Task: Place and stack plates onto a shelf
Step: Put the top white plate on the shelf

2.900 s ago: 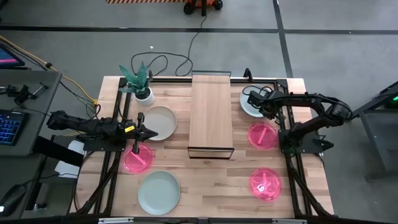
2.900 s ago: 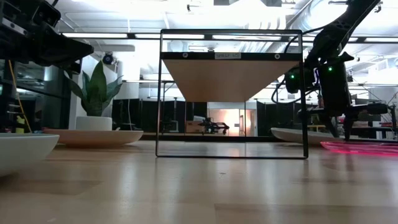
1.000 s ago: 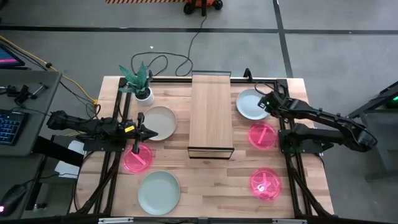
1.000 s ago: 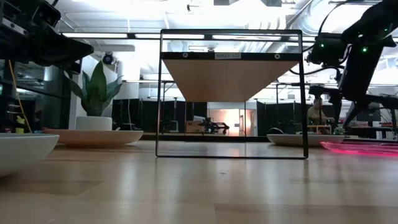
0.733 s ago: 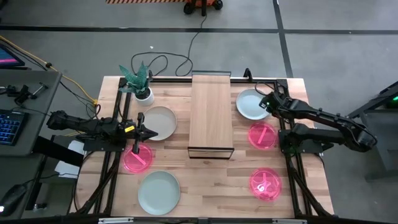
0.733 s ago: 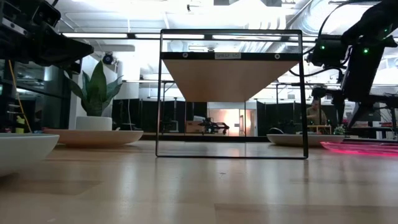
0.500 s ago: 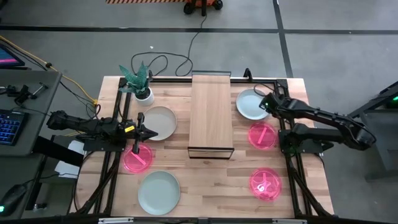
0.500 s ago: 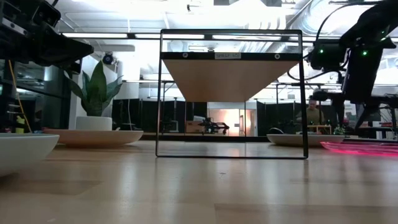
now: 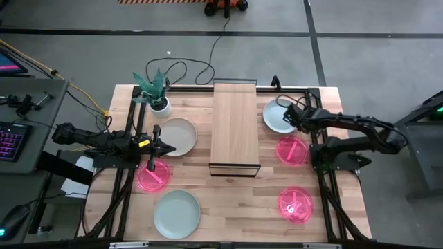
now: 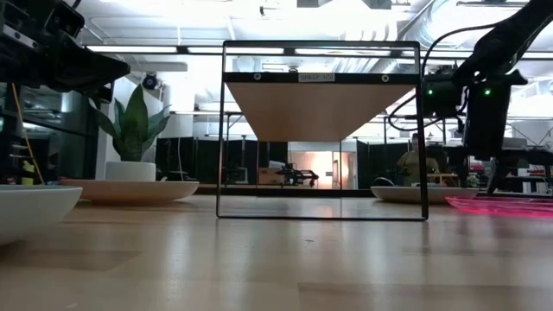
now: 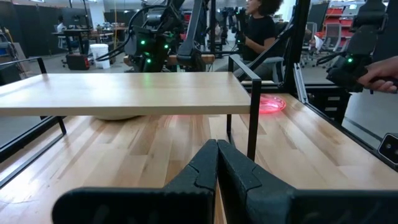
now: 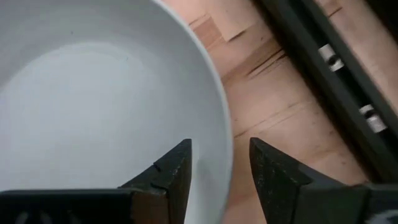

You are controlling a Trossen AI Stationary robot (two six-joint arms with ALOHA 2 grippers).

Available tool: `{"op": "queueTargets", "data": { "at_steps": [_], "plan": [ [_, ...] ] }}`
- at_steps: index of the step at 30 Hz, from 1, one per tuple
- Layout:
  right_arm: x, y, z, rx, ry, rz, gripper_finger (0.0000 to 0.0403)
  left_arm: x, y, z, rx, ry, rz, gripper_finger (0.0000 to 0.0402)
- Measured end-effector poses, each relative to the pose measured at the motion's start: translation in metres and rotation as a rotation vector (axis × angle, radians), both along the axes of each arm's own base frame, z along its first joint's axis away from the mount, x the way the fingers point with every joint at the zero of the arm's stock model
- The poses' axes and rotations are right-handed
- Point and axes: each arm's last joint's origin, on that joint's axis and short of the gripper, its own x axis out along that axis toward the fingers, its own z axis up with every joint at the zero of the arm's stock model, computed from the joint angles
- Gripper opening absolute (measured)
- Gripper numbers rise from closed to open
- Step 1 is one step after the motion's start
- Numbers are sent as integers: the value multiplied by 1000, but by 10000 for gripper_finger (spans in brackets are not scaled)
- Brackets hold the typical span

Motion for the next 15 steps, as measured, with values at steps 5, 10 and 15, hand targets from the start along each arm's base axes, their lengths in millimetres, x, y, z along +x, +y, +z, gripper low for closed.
{"op": "queueTargets", "data": {
  "at_steps": [5,10,15],
  "plan": [
    [2,-2,-6,16,5,-27,99,0,0,0,0,0,0,1],
    [2,-2,-6,6,7,-43,20,0,0,0,0,0,0,1],
    [0,-1,4,-44,-29,-47,7,0,0,0,0,0,0,1]
  ]
}}
